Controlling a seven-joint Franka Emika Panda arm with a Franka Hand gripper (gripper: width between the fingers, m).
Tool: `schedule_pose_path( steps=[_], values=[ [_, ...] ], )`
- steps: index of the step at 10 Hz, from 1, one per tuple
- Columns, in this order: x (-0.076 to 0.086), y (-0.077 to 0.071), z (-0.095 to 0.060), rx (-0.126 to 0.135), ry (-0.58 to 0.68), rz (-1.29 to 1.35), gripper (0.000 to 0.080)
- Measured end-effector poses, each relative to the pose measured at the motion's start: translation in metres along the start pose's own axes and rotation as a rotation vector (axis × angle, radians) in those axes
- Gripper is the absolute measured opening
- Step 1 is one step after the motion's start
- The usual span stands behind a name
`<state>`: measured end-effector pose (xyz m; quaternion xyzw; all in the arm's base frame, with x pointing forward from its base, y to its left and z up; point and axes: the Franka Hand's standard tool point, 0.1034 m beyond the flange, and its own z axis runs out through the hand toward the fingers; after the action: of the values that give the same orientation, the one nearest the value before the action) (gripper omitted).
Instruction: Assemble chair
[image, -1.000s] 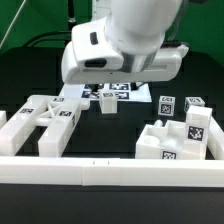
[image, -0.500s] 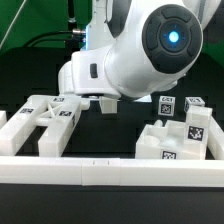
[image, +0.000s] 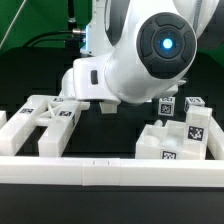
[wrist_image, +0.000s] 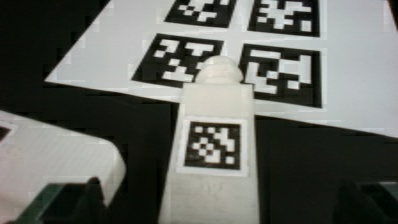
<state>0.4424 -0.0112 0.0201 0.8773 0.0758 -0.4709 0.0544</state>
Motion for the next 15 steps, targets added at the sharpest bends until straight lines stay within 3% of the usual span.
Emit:
schedule_pose_path(
  steps=[4,7,9,10,14,15],
  values=[
    [0.000,0.003,0.005,0.006,-0.004,0.001,0.0649],
    [0.000,0.003,0.008,0.006,-0.005,0.001,0.0282],
    [0.000,0.003,0.007,0.006,-0.004,0.000,0.0282],
    [0.001,0.003,0.002,0.005,0.002,0.000,0.0282],
    [-0.014,0.008,-0.055,-0.008,0.010,-0.071,0.0282],
    [-0.017,0.009,-0.063,-0.008,0.015,-0.075,0.0284]
  ],
)
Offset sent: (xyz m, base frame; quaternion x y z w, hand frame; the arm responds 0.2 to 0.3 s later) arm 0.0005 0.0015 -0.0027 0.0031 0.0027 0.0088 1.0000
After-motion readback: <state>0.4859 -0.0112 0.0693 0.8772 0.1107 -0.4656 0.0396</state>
